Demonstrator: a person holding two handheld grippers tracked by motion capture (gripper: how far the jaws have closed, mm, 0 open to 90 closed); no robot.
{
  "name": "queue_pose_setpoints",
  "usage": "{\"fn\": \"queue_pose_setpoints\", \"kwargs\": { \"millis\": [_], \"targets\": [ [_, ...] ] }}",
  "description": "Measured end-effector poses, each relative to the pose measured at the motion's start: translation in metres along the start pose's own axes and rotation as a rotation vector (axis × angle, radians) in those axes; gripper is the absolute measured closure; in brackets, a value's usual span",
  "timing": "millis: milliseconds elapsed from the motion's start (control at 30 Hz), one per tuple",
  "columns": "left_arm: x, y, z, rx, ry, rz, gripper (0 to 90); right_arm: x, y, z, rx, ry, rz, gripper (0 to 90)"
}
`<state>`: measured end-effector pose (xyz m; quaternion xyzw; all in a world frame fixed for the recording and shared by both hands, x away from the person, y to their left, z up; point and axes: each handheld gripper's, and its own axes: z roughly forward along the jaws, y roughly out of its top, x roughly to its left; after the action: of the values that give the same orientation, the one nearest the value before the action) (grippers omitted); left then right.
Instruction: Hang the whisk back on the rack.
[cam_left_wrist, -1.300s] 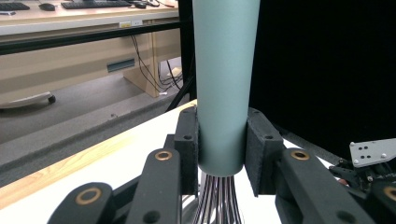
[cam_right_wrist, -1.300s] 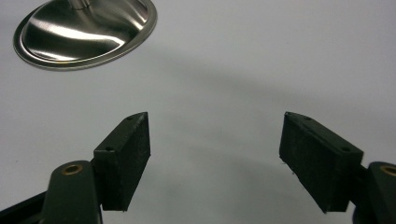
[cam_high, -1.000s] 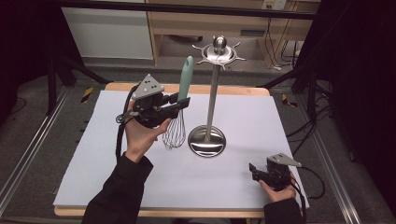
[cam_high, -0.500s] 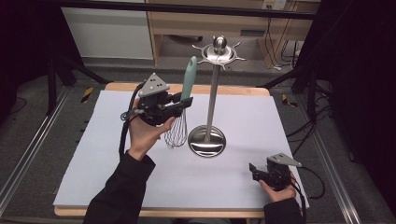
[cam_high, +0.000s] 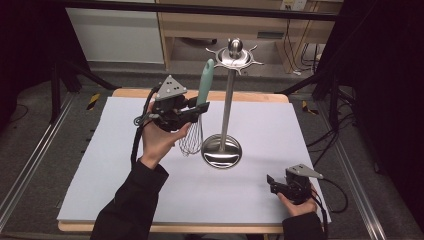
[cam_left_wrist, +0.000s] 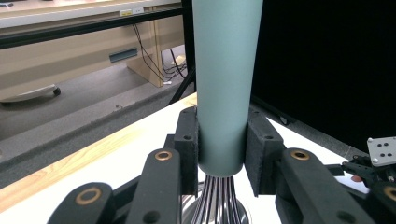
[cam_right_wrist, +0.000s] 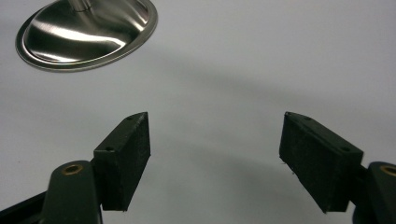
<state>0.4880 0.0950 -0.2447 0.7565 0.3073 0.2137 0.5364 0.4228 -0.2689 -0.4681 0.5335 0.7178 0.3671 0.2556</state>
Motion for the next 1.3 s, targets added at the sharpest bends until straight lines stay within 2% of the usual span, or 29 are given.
{"fn": "queue_pose_setpoints", "kwargs": {
  "millis": [467, 733, 1300],
  "targets": [
    [-0.003, 0.002, 0.014, 0.02, 0.004, 0.005, 68.7, -0.001, 0.0, 0.0, -0.004, -0.002, -0.005, 25.0],
    [-0.003, 0.0, 0.02, 0.014, 0.01, 0.007, 68.6, -0.001, 0.0, 0.0, -0.003, -0.002, -0.006, 25.0],
    [-0.003, -0.006, 0.034, -0.04, 0.029, 0.023, 68.4, 0.0, -0.001, 0.001, -0.001, 0.0, -0.008, 25.0]
  ]
}}
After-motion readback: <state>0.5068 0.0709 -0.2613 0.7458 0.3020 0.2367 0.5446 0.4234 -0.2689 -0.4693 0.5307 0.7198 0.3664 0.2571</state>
